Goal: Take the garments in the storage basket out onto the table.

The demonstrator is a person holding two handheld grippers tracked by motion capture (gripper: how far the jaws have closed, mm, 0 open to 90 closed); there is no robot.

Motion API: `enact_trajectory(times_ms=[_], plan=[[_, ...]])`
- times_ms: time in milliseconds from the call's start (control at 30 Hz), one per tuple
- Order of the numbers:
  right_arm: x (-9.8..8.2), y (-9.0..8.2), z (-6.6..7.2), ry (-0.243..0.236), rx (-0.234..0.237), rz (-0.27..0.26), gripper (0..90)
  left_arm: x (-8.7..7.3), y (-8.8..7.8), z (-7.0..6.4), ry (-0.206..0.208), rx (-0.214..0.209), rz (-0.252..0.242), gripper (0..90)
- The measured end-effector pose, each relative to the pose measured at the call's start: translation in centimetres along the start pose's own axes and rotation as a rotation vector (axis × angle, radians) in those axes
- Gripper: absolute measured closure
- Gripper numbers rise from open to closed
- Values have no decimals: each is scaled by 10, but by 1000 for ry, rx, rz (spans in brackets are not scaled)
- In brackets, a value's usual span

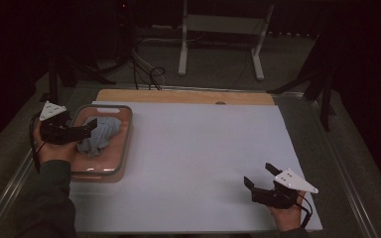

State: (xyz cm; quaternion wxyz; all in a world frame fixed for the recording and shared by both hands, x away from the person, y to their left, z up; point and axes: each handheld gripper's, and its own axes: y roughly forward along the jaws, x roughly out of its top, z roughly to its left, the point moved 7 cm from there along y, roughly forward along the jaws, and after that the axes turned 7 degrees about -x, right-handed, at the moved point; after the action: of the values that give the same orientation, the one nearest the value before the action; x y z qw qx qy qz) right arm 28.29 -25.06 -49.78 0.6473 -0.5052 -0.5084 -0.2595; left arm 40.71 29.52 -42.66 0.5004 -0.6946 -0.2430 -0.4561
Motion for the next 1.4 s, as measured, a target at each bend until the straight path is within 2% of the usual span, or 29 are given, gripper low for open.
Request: enact_trajectory(times_ms=[167,300,633,733,933,1200,1333,1400], plan=[[0,0,-1,10,4,-1,95,-5,9,7,-19,38,44,11],[0,0,-1,9,8,1,95,-9,17,12,-40,44,78,6],[-1,0,-1,14,10,3,95,-16,31,15,-21,76,132,6],[-1,0,-1,14,11,3,95,-18,34,18,-29,84,151,6],[-1,0,-1,17,13,7,95,-27,46,19,-8,103,221,6],[-1,0,-1,20,16,6,95,-35,59,19,-15,114,281,7],[-1,0,-1,19,17,7,95,-39,62,18,-18,114,293,6],[-1,0,-1,20,20,6,95,-45,68,20,-31,119,317,6]])
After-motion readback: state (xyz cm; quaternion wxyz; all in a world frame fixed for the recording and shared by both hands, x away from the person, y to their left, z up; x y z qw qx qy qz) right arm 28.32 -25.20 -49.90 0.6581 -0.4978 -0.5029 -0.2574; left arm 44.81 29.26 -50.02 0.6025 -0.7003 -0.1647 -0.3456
